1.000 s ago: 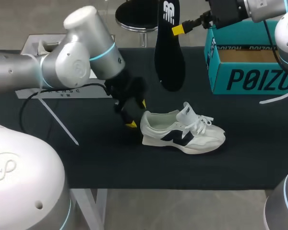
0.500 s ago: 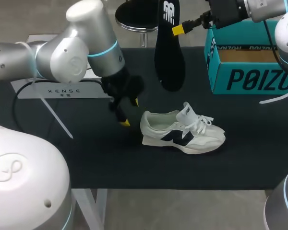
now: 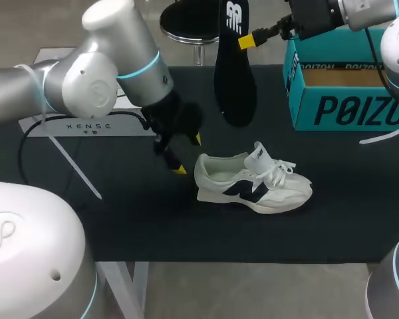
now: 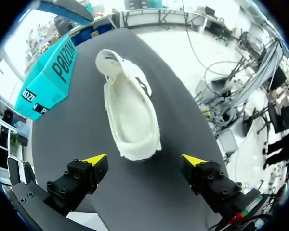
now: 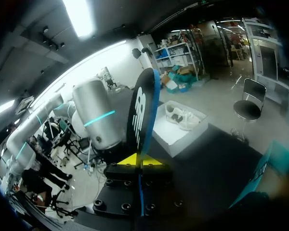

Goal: Take the shoe out of the shoebox, open the shoe tongue, remove and reinsert the insole, then place the shoe into the shoebox

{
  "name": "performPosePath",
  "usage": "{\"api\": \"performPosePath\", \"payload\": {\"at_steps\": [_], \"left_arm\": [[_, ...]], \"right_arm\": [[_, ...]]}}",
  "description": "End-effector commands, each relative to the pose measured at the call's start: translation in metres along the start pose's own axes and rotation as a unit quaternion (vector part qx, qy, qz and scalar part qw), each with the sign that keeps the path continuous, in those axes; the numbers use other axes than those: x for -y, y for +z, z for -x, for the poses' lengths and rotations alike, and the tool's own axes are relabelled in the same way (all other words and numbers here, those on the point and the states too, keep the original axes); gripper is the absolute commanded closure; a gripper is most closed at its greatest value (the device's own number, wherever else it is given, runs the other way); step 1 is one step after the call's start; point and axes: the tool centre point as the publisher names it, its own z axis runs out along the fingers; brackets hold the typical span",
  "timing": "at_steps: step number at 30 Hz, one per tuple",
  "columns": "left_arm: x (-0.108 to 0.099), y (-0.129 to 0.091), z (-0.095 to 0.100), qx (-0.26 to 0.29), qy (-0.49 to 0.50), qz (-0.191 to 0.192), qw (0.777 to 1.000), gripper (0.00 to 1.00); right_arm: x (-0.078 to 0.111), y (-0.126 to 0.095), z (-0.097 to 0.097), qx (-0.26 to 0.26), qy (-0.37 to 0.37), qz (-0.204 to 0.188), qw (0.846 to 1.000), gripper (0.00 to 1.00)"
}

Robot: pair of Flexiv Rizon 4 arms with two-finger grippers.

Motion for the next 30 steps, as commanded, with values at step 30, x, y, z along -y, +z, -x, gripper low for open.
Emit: {"api": "performPosePath", "payload": {"at_steps": [30], "left_arm": [[0.031, 0.028, 0.042, -0.014, 0.012, -0.016, 1.000, 0.00]], "right_arm": [[-0.001, 0.001, 0.000, 0.002, 0.001, -0.002, 1.000, 1.00]]}}
